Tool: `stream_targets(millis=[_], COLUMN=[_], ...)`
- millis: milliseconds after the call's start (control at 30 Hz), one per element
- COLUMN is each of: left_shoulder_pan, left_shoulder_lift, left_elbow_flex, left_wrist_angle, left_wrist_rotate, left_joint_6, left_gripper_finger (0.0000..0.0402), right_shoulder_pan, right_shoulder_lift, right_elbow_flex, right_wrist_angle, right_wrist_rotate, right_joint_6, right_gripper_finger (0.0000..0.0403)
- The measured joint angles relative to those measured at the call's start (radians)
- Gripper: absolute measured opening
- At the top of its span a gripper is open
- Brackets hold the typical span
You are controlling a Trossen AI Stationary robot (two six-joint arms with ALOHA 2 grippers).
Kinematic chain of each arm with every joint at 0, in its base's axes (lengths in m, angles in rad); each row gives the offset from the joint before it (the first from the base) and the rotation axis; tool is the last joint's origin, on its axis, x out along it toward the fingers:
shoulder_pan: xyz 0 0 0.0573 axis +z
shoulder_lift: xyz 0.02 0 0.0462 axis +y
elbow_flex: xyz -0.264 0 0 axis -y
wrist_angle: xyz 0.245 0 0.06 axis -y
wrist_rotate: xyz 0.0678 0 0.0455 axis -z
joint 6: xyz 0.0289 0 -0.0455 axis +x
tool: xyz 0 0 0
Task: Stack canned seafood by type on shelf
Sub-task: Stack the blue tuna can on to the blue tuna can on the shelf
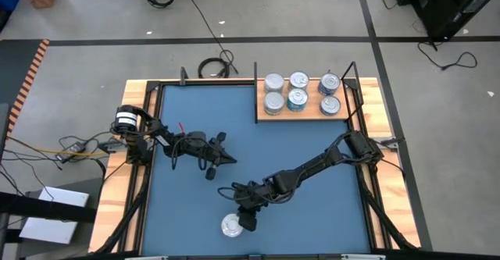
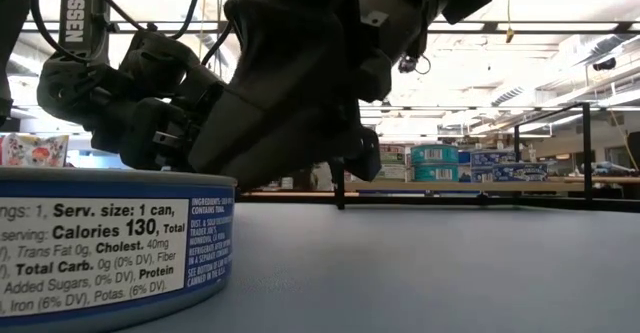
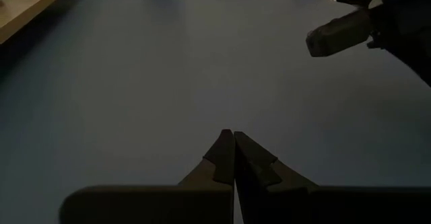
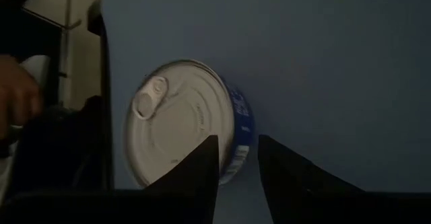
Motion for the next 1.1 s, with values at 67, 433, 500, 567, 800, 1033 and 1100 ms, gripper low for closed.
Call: stream_targets(millis=[67,433,500,567,800,1033,1100], left_shoulder_pan=[0.000,0.000,0.000,0.000,0.000,0.000,0.000], left_shoulder_lift=[0.000,0.000,0.000,0.000,0.000,0.000,0.000], left_elbow_flex=[0.000,0.000,0.000,0.000,0.000,0.000,0.000], left_wrist_angle=[0.000,0.003,-0.001,0.001,-0.006,-0.003,-0.002], left_wrist_rotate=[0.000,-0.001,-0.003,-0.003,-0.002,-0.002,-0.001], left_joint_6=[0.000,-0.002,-0.002,-0.003,-0.003,-0.003,-0.002], left_gripper_finger=[0.0005,0.0005,0.0005,0.0005,0.0005,0.0005,0.0005], right_shoulder_pan=[0.000,-0.013,-0.019,-0.028,-0.062,-0.095,-0.105], right_shoulder_lift=[0.000,0.040,0.028,0.012,-0.044,-0.097,-0.109], right_elbow_flex=[0.000,0.004,0.004,0.002,0.002,0.002,0.003], right_wrist_angle=[-0.007,0.020,0.001,-0.045,-0.248,-0.479,-0.545], right_wrist_rotate=[0.009,-0.040,-0.032,-0.011,0.069,0.182,0.214], right_joint_6=[-0.010,-0.007,-0.015,-0.029,-0.077,-0.145,-0.153], right_gripper_finger=[0.0113,0.0113,0.0113,0.0113,0.0113,0.0113,0.0113])
